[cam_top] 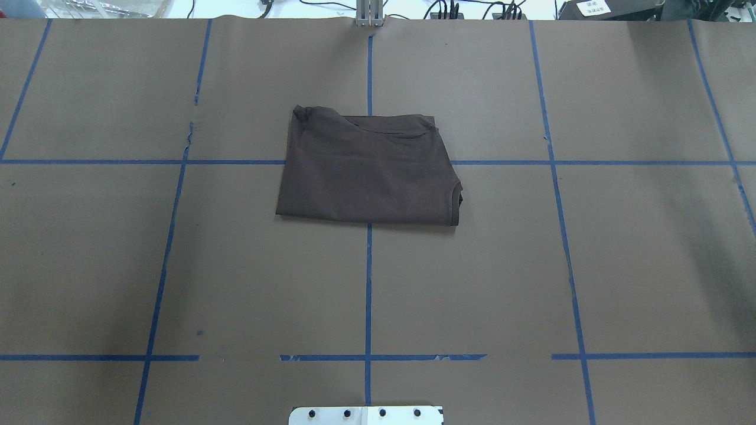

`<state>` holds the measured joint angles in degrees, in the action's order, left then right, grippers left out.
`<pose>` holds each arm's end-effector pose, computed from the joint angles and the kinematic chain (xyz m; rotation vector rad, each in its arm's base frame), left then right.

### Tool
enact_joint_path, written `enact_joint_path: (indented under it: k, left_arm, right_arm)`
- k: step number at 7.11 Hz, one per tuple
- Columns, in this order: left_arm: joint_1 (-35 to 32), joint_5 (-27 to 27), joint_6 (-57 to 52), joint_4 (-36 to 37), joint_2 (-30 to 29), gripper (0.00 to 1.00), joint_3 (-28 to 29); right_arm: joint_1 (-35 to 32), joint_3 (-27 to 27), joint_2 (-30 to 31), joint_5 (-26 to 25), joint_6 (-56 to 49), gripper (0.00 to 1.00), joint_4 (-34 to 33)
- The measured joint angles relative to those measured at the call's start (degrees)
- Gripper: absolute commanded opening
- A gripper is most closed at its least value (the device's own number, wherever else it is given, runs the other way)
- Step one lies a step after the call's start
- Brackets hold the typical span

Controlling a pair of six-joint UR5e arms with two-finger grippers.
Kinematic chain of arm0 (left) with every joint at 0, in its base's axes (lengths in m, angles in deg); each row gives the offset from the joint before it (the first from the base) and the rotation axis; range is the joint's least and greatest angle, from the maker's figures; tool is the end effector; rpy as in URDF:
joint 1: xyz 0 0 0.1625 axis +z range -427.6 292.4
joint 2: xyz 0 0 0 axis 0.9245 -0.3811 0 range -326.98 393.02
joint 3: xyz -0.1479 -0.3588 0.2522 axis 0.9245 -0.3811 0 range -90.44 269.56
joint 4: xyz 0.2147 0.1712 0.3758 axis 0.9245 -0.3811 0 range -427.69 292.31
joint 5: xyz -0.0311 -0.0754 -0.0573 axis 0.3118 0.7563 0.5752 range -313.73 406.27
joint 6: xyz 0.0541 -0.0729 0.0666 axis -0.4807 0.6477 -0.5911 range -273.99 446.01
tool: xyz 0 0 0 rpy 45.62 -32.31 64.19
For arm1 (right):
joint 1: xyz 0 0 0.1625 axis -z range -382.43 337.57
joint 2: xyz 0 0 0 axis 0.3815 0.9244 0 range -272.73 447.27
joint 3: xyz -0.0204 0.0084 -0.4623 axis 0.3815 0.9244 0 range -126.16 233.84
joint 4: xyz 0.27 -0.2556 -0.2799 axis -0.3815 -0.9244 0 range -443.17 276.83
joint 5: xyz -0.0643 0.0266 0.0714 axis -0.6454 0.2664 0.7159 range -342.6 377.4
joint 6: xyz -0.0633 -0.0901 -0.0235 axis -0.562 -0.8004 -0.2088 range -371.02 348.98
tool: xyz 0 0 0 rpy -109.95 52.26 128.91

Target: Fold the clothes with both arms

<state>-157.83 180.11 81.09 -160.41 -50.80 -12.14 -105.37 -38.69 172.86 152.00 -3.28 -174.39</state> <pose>-0.0573 -0.5041 0.6459 0.1709 0.7574 0.1328 -0.0181 -0.5876 0.6399 -0.0062 -0.7834 -0.0276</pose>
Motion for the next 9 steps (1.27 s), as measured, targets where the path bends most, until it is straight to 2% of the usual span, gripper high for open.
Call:
enact_joint_path:
  k: [4,6,9]
  left_arm:
    - [-0.1,0.4,-0.2,5.5,1.1,1.0,-1.6]
    - [-0.2,1.0,-0.3,5.9,3.4,1.0,-1.7]
    - [-0.3,5.2,-0.3,5.0,4.4,1.0,-2.2]
  right_arm:
    - [-0.4,-0.6,0.5,0.2,-2.0,1.0,-0.9]
    - [-0.7,-0.6,0.5,0.3,-2.0,1.0,-0.9]
    - [-0.7,-3.1,3.4,0.0,-2.0,1.0,-0.2]
